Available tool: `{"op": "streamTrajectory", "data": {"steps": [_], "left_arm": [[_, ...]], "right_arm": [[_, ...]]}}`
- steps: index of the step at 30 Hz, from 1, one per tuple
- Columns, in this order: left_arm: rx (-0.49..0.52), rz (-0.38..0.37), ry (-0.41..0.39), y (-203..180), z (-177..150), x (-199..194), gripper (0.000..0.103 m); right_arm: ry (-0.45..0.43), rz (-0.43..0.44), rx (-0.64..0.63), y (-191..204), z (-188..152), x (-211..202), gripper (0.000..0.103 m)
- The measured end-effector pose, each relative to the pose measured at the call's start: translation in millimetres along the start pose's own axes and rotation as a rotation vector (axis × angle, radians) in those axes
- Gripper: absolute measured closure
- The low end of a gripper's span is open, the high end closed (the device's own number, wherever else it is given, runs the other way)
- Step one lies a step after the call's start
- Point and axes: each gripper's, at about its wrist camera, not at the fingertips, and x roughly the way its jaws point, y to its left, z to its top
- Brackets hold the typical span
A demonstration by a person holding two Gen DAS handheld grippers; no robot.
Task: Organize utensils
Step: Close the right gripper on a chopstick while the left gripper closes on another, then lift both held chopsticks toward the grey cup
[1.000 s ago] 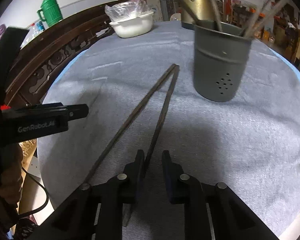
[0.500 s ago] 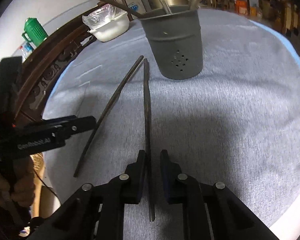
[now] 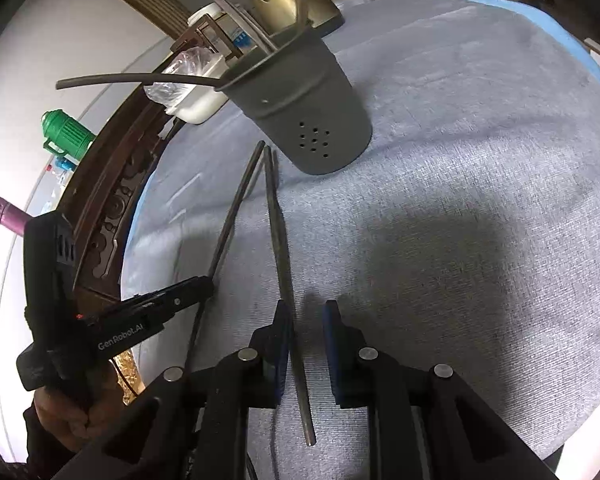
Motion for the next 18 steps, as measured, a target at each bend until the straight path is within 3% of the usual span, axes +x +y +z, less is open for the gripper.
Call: {"op": "streamTrajectory", "data": {"steps": [12, 18], "left_arm": [[-0.078, 0.021, 0.000, 20.9, -16.2, -14.5, 0.097], [-0.081, -0.017, 0.029, 26.4, -24.4, -20.1, 0.097]], "right_arm": [[0.006, -0.002, -0.017, 4.2, -1.3, 5.4, 0.083], [0.009, 0.007, -0.017, 8.2, -0.3, 8.3, 0.083]]}}
